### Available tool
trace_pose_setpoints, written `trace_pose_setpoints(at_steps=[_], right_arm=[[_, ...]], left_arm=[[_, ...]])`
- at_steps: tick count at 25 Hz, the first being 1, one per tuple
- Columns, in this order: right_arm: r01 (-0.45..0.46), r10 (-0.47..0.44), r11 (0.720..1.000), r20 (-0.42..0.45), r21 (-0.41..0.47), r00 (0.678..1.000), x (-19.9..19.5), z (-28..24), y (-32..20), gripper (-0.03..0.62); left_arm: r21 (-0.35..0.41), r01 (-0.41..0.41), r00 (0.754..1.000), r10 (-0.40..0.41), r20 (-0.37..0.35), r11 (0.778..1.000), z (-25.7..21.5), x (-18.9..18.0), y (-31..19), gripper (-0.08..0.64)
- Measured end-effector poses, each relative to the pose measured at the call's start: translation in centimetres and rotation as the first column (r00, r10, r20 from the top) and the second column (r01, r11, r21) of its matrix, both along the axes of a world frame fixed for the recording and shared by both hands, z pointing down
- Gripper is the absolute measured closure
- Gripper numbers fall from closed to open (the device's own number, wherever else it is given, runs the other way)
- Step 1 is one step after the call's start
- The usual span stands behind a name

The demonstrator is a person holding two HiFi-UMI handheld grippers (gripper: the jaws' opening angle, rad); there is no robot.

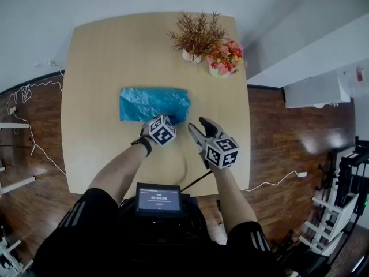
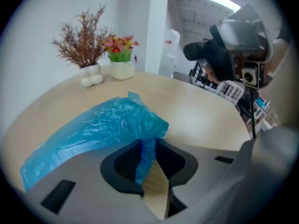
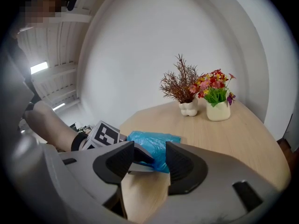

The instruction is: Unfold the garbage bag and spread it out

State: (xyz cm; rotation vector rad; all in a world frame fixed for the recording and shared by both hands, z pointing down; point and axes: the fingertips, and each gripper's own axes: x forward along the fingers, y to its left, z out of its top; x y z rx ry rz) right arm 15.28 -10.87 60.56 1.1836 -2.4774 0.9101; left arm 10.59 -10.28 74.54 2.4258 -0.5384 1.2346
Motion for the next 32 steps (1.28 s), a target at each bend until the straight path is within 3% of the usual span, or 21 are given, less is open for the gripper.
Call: trace_pose_setpoints(at_steps=[7, 12, 19, 26, 32], right_arm=[[0.012, -0.012, 1.000, -0.005, -0.024, 1.000, -0.4, 1.1, 0.0, 0.364], [0.036, -0.038, 0.999, -0.052, -0.030, 0.998, -0.9, 2.4, 0.1, 0.364], [0.133, -0.140, 0.990, -0.165, -0.050, 0.976, -2.5, 5.8, -0.2, 0.364], [0.170, -0.195, 0.980, -0.319, -0.103, 0.928, -3.5, 10.0, -2.5, 0.364], [0.214, -0.266, 0.963, -0.445, -0.165, 0.855, -5.0, 12.0, -2.8, 0.364]], left_arm=[[-0.089, 0.156, 0.971, -0.169, -0.166, 0.984, -3.0, -0.9, -1.5, 0.560], [-0.054, 0.155, 0.960, -0.163, -0.227, 0.986, -3.7, -1.7, -1.7, 0.560], [0.017, 0.186, 0.932, -0.171, -0.320, 0.982, -7.4, -3.5, -1.5, 0.560], [0.073, 0.231, 0.906, -0.187, -0.380, 0.970, -10.6, -5.2, -1.7, 0.560], [0.099, 0.231, 0.908, -0.178, -0.379, 0.968, -11.3, -5.6, -1.6, 0.560]])
